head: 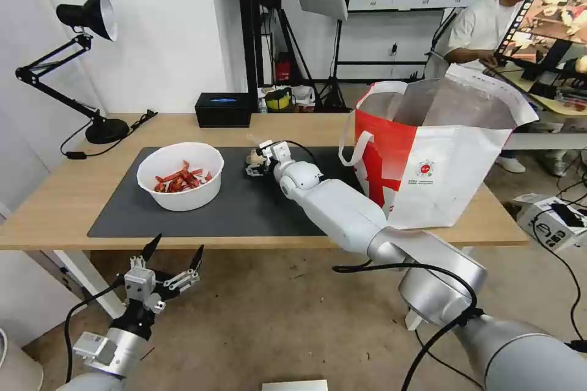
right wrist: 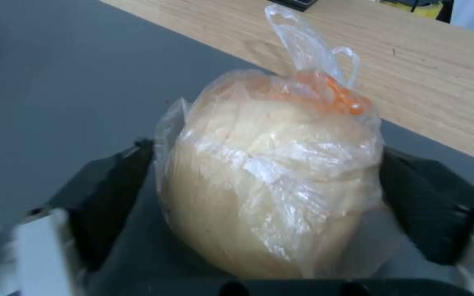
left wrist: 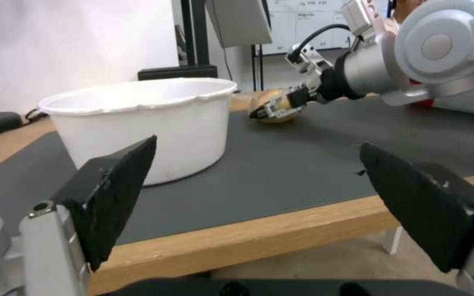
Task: Pick up the trash from the table and place it into the takeout bag.
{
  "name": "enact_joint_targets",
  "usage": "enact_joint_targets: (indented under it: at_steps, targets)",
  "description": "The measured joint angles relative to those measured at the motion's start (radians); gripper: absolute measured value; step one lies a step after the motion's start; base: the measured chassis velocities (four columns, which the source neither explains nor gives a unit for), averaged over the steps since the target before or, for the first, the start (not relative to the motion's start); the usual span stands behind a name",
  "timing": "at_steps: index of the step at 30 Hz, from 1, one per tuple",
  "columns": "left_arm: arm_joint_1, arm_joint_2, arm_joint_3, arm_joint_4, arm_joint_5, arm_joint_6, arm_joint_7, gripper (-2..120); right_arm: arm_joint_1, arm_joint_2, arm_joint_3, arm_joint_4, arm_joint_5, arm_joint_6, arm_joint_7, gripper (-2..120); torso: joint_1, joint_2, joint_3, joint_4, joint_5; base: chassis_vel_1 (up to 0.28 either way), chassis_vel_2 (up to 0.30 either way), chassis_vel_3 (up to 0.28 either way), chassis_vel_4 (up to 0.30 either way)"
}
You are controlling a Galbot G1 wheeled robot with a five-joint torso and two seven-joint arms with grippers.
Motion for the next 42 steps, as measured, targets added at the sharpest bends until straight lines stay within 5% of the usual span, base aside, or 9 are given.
enact_joint_targets:
  at_steps: [20,24,32,42]
  targets:
    - [0.024,0.005,-0.02,-0.023,0.003,-0.018,-0.001,100,-0.025,-0.004,-0.007,0.055,0.019,-0.019,0.007,18,0.0,0.0,0.0,0.0,0.0,0.0,0.0,0.0,0.0]
    - [0.023,0.008,-0.021,-0.023,0.002,-0.018,-0.002,100,-0.038,-0.01,0.004,0.086,0.026,-0.025,0.027,12,0.0,0.0,0.0,0.0001,0.0,0.0,0.0,0.0,0.0]
    - [0.022,0.013,-0.022,-0.03,-0.001,-0.018,-0.008,100,-0.096,-0.132,0.029,0.351,0.078,-0.043,0.138,8,0.0,0.0,0.0,0.0001,0.0001,0.0,0.0,0.0,0.0]
    - [0.03,0.02,-0.028,-0.041,-0.002,-0.018,-0.012,100,-0.217,-0.414,0.094,0.785,0.169,-0.059,0.203,7,0.0,0.0,0.0,-0.0002,0.0004,0.0,0.0,0.0,0.0]
